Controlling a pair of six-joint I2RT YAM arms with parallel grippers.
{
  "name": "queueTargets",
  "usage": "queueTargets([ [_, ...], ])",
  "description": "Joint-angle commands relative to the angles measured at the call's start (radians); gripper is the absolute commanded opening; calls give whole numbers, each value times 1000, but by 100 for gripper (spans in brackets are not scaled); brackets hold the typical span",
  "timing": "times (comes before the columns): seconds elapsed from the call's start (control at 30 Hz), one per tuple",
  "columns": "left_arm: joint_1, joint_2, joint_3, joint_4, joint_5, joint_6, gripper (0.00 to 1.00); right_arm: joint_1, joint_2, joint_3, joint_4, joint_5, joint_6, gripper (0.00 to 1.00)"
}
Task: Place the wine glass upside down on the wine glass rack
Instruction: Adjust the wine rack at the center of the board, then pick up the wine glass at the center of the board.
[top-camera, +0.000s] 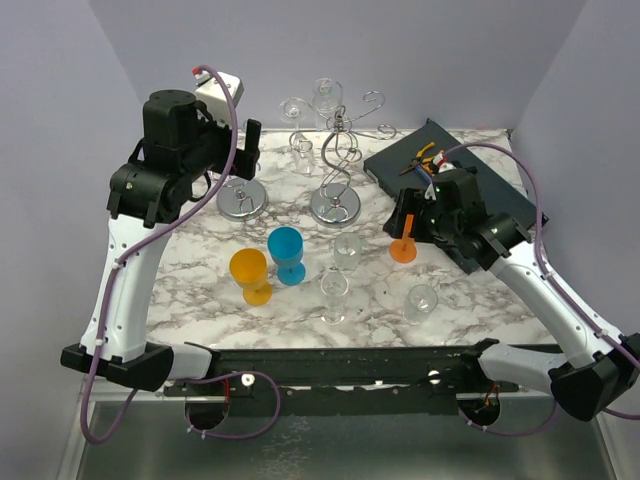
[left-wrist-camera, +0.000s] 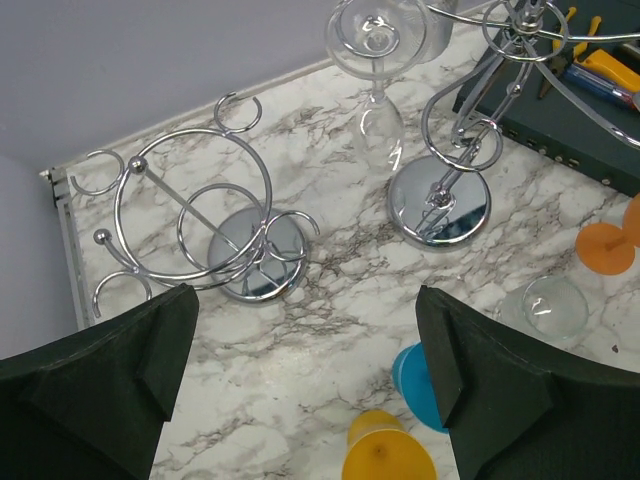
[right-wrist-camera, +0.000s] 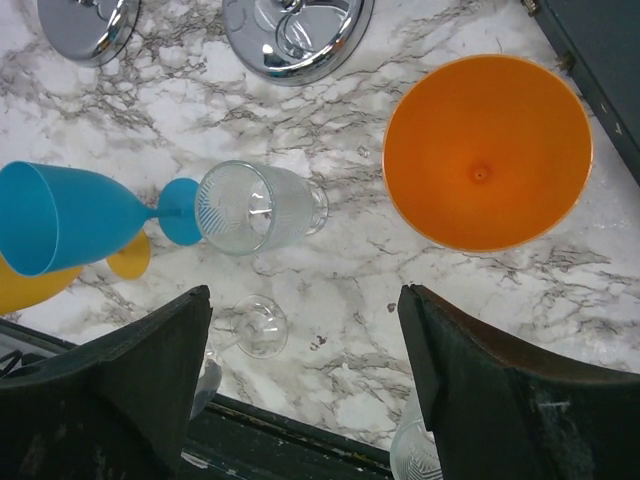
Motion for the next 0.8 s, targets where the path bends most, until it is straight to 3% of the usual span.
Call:
queueTargets([
  [0.0, 41, 2, -12, -8, 51, -98, 99, -4, 18, 18, 57, -25, -7, 84],
  [0.33, 64, 61, -41, -2, 47, -202, 99, -6, 11, -40, 84, 3, 7, 91],
  [0.77, 65, 0, -257, 75, 31, -171, 99, -37, 79, -11, 44, 129, -21, 96],
])
